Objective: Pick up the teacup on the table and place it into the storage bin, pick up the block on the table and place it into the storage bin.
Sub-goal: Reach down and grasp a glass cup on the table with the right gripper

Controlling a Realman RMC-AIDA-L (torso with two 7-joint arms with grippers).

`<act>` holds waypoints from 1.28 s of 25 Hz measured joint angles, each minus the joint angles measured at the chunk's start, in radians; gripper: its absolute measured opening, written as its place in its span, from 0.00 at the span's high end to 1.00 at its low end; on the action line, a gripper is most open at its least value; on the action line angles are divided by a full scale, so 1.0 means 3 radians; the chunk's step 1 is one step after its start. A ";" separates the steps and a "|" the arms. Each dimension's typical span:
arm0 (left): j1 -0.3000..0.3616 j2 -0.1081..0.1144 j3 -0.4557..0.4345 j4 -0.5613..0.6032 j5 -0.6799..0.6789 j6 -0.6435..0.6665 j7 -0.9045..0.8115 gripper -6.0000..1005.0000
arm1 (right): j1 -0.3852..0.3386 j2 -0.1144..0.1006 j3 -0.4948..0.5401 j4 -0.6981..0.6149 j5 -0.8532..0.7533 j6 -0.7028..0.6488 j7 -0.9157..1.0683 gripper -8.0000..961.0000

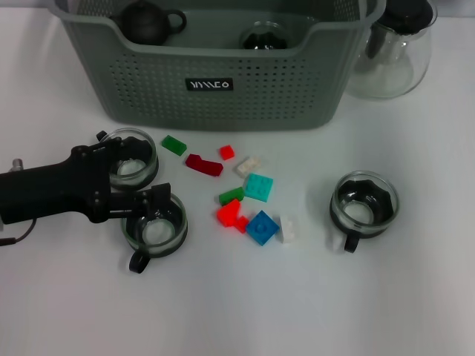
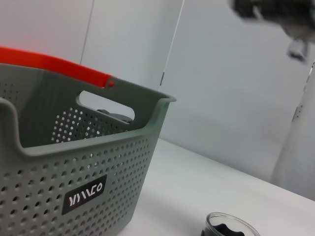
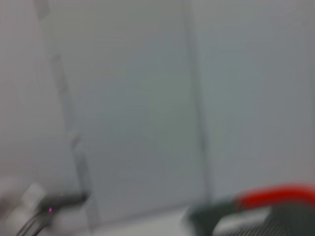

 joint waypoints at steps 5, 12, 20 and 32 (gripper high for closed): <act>-0.0001 0.0006 0.0004 0.0000 0.0000 -0.0002 0.0000 0.07 | -0.0301 0.0031 0.0203 -0.0328 -0.1068 -0.1071 -0.0383 0.63; -0.0025 -0.0012 0.0005 0.0000 0.0000 -0.0007 0.0000 0.07 | -0.0157 0.0290 -0.0106 -0.0637 -0.2425 -0.1245 -0.0261 0.63; -0.0005 -0.0015 0.0005 0.0000 0.0000 -0.0014 0.0000 0.07 | 0.0147 0.0294 -0.0777 -0.0550 -0.2904 -0.1210 0.0083 0.63; 0.0039 -0.0015 0.0004 0.0000 0.0000 -0.0033 0.0000 0.07 | 0.0226 0.0295 -0.1365 -0.0391 -0.3049 -0.0621 0.0089 0.63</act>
